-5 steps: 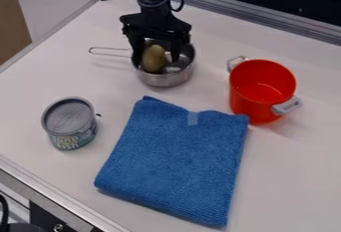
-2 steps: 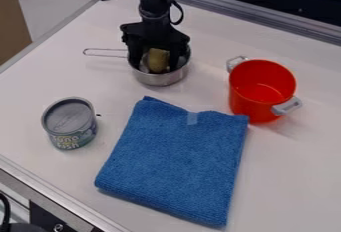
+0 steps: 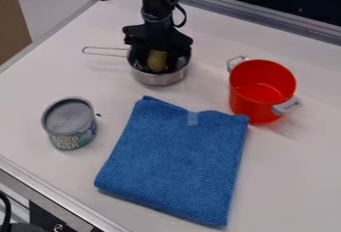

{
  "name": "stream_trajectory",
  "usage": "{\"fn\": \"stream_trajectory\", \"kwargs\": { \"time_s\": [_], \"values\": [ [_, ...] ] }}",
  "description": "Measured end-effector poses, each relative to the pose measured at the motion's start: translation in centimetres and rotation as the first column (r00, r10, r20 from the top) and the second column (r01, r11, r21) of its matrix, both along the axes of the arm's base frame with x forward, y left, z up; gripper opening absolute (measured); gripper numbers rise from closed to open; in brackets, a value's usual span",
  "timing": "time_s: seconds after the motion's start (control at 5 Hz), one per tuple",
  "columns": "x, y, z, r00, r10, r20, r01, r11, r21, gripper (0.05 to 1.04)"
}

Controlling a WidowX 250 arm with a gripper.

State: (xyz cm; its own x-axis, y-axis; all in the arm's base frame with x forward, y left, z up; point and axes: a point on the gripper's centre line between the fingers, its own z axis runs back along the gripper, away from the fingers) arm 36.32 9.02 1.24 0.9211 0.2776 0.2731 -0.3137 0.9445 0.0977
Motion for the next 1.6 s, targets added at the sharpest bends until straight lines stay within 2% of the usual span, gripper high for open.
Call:
{"fn": "stream_trajectory", "kwargs": {
  "time_s": [0.2,0.4,0.8,1.0,1.2,1.4,1.6],
  "values": [
    [0.0,-0.1,0.0,1.0,0.019,0.005,-0.019,1.0,-0.012,0.631],
    [0.1,0.0,0.6,0.998,0.046,0.03,-0.045,0.999,-0.027,0.631],
    [0.6,0.1,4.1,0.988,0.096,0.122,-0.087,0.994,-0.072,0.631],
    [0.6,0.0,6.1,0.988,0.092,0.127,-0.076,0.989,-0.127,0.631],
    [-0.9,-0.7,8.1,0.994,0.024,0.108,-0.007,0.988,-0.154,0.631],
    [-3.7,-2.6,8.3,0.997,-0.06,0.051,0.067,0.985,-0.16,0.631],
    [-5.4,-4.3,8.4,0.992,-0.118,0.045,0.124,0.977,-0.175,0.631]
  ]
}}
